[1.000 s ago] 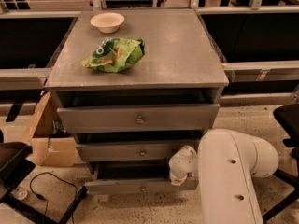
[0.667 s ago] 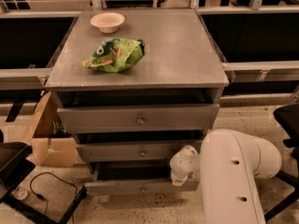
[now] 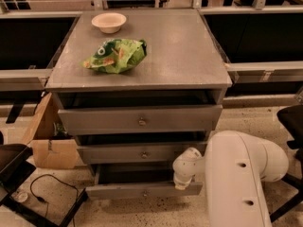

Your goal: Open bottom drawer

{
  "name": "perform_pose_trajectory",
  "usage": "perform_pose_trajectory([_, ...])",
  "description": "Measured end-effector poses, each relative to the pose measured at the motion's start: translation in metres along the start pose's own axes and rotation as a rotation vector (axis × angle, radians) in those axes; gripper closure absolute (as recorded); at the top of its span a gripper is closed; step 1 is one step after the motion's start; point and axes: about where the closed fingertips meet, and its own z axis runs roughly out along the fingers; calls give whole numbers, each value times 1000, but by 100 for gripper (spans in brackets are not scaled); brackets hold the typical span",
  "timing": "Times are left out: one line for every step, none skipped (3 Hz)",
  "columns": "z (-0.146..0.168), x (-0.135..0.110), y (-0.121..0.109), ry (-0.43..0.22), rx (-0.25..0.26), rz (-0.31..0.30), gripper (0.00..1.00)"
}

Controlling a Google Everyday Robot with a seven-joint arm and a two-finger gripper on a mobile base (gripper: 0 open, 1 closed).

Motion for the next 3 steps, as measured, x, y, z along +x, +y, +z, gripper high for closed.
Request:
perform_pose_trajectory([0, 0, 0, 0, 0, 0, 82])
perform_pose_trajectory([0, 0, 0, 0, 0, 0, 58])
perform_pose_trajectory([0, 0, 0, 0, 0, 0, 35])
